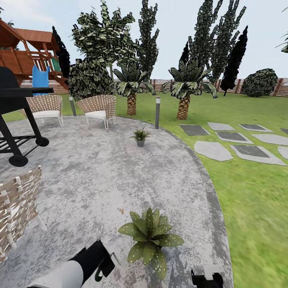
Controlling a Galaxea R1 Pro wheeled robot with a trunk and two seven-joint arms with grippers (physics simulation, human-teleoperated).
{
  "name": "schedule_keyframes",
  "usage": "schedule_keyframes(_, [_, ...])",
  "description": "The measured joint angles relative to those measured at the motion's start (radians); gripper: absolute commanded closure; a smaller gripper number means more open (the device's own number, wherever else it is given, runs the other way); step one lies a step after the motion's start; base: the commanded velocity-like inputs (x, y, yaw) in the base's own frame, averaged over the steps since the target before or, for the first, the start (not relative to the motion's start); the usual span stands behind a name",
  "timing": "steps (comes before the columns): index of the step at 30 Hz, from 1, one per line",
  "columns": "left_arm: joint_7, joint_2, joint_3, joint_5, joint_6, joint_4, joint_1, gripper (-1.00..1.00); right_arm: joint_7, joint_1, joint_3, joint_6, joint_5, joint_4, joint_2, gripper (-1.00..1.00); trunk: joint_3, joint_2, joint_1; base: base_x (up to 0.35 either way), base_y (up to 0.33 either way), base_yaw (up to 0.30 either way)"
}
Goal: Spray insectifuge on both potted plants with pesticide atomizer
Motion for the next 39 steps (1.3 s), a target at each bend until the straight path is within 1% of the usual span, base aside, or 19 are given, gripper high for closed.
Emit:
schedule_keyframes(1, [-0.001,-0.001,0.001,-0.002,-0.014,0.016,0.001,1.00,0.000,0.000,0.000,0.000,0.000,0.000,-0.001,-1.00,0.000,0.000,0.000,0.000,0.000,0.000])
schedule_keyframes(2, [-0.003,-0.017,0.006,0.002,-0.032,0.022,0.001,1.00,0.000,0.000,0.000,0.000,0.001,0.001,-0.002,-1.00,0.000,0.000,0.000,0.000,0.000,0.000])
schedule_keyframes(5, [-0.003,-0.023,0.005,-0.004,-0.035,0.023,0.001,1.00,0.000,0.000,0.000,0.000,0.000,0.001,-0.008,-1.00,0.000,0.000,0.000,0.000,0.000,0.000])
schedule_keyframes(7, [-0.029,-0.021,0.006,-0.002,-0.034,0.024,0.001,1.00,0.000,0.000,0.000,0.000,0.000,0.001,-0.012,-1.00,0.000,0.000,0.000,0.000,0.000,0.000])
schedule_keyframes(9, [-0.088,-0.014,0.002,-0.006,-0.037,0.023,0.001,1.00,0.000,0.000,0.000,0.000,0.000,0.000,-0.012,-1.00,0.000,0.000,0.000,0.000,0.000,0.000])
schedule_keyframes(10, [-0.108,-0.001,0.000,-0.012,-0.040,0.022,0.001,1.00,0.000,0.000,0.000,0.000,0.000,0.000,-0.013,-1.00,0.000,0.000,0.000,0.000,0.000,0.000])
schedule_keyframes(13, [-0.114,0.018,-0.002,-0.010,-0.040,0.011,0.001,1.00,0.000,0.000,0.000,0.000,0.000,0.000,-0.012,-1.00,0.000,0.000,0.000,0.000,0.000,0.000])
schedule_keyframes(19, [-0.118,0.013,-0.010,-0.011,-0.022,-0.041,-0.016,1.00,0.000,0.000,0.001,0.000,0.000,0.000,-0.011,-1.00,0.000,0.000,0.000,0.000,0.000,0.000])
schedule_keyframes(21, [-0.188,0.015,-0.014,-0.018,0.000,-0.070,-0.032,1.00,0.000,0.000,0.001,0.000,0.000,0.000,-0.011,-1.00,0.000,0.000,0.000,0.000,0.000,0.000])
schedule_keyframes(22, [-0.223,0.018,-0.020,-0.036,0.009,-0.088,-0.044,1.00,0.000,0.000,0.001,0.000,0.000,0.000,-0.011,-1.00,0.000,0.000,0.000,0.000,0.000,0.000])
schedule_keyframes(24, [-0.291,0.023,-0.029,-0.097,0.020,-0.138,-0.067,1.00,0.000,0.000,0.001,0.000,0.000,0.000,-0.011,-1.00,0.000,0.000,0.000,0.000,0.000,0.000])
schedule_keyframes(26, [-0.411,0.040,-0.032,-0.174,0.067,-0.220,-0.085,1.00,0.000,0.000,0.002,0.000,0.000,0.000,-0.011,-1.00,0.000,0.000,0.000,0.000,0.000,0.000])
schedule_keyframes(29, [-0.539,0.045,-0.034,-0.249,0.103,-0.306,-0.113,1.00,0.000,0.000,0.002,0.000,0.000,0.000,-0.011,-1.00,0.000,0.000,0.000,0.000,0.000,0.000])
schedule_keyframes(31, [-0.640,0.041,-0.034,-0.366,0.138,-0.330,-0.149,1.00,0.000,0.000,0.002,0.000,0.000,0.000,-0.011,-1.00,0.000,0.000,0.000,0.000,0.000,0.000])
schedule_keyframes(32, [-0.668,0.040,-0.034,-0.396,0.149,-0.332,-0.159,1.00,0.000,0.000,0.002,0.000,0.000,0.000,-0.011,-1.00,0.000,0.000,0.000,0.000,0.000,0.000])
schedule_keyframes(34, [-0.733,0.034,-0.033,-0.472,0.166,-0.342,-0.190,1.00,0.000,0.000,0.002,0.001,0.001,0.000,-0.010,-1.00,0.000,0.000,0.000,0.000,0.000,0.000])
schedule_keyframes(36, [-0.757,0.021,-0.033,-0.516,0.180,-0.351,-0.209,1.00,0.000,0.000,0.002,0.000,0.001,0.000,-0.010,-1.00,0.000,0.000,0.000,0.000,0.000,0.000])
schedule_keyframes(38, [-0.763,-0.012,-0.034,-0.557,0.207,-0.359,-0.215,1.00,0.000,0.000,0.002,0.000,0.000,0.000,-0.010,-1.00,0.000,0.000,0.000,0.000,0.000,0.000])
schedule_keyframes(39, [-0.765,-0.037,-0.034,-0.607,0.219,-0.361,-0.219,1.00,0.000,0.000,0.001,0.000,0.000,0.000,-0.010,-1.00,0.000,0.000,0.000,0.000,0.000,0.000])
